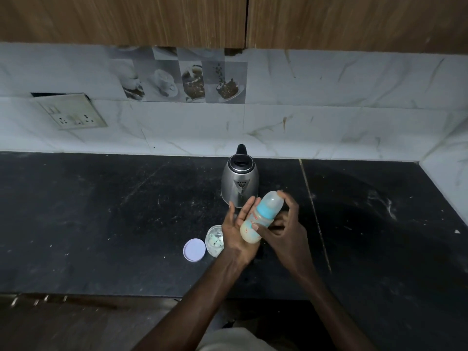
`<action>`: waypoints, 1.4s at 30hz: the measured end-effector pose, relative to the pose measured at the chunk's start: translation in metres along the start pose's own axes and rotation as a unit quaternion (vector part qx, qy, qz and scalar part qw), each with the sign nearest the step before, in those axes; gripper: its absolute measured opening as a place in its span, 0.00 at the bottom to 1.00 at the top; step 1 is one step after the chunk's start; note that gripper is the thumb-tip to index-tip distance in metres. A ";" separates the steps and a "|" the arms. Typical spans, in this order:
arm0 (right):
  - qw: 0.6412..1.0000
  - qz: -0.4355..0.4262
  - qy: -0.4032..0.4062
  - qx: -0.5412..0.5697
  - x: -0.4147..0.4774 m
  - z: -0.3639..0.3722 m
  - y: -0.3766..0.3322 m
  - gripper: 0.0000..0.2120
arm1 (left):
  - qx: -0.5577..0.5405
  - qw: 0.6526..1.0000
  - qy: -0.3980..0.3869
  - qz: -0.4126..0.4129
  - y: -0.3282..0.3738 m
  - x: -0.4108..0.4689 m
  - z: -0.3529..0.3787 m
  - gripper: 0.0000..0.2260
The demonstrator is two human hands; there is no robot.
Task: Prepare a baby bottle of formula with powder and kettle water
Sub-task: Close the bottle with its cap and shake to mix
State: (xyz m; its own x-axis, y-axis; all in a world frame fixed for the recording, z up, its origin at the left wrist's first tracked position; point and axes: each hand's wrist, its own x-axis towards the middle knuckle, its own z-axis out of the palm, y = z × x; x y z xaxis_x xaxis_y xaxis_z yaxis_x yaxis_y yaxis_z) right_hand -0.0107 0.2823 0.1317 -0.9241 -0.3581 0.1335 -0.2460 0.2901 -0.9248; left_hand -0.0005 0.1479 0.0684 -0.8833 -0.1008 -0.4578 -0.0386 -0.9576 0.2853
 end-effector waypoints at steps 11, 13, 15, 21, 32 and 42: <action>0.978 -0.064 -0.146 -0.135 0.028 -0.037 -0.028 0.52 | 0.003 1.000 0.010 0.009 -0.001 -0.016 0.001 0.31; 0.987 -0.096 -0.047 -0.124 0.034 -0.052 -0.044 0.51 | 0.022 0.999 0.040 0.026 0.003 -0.016 -0.005 0.30; 0.986 -0.101 0.135 -0.002 0.034 -0.053 -0.049 0.49 | 0.043 0.997 0.058 0.037 0.010 -0.018 -0.008 0.30; 0.996 -0.026 0.058 -0.058 -0.003 -0.004 -0.029 0.48 | -0.007 0.998 0.050 0.044 0.007 -0.017 -0.008 0.30; 0.999 0.021 -0.015 -0.025 -0.016 0.011 -0.006 0.46 | -0.046 0.999 0.009 0.017 -0.005 -0.012 -0.004 0.20; 0.998 -0.006 -0.057 0.004 -0.002 -0.033 -0.010 0.48 | -0.024 1.000 -0.003 0.002 -0.016 -0.018 0.015 0.22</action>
State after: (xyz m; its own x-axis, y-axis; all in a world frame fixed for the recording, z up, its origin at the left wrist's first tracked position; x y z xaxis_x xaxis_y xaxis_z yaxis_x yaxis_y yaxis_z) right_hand -0.0156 0.3091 0.1525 -0.8810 -0.4614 0.1042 -0.2551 0.2780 -0.9261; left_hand 0.0086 0.1689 0.0845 -0.8866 -0.1031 -0.4508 -0.0122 -0.9693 0.2457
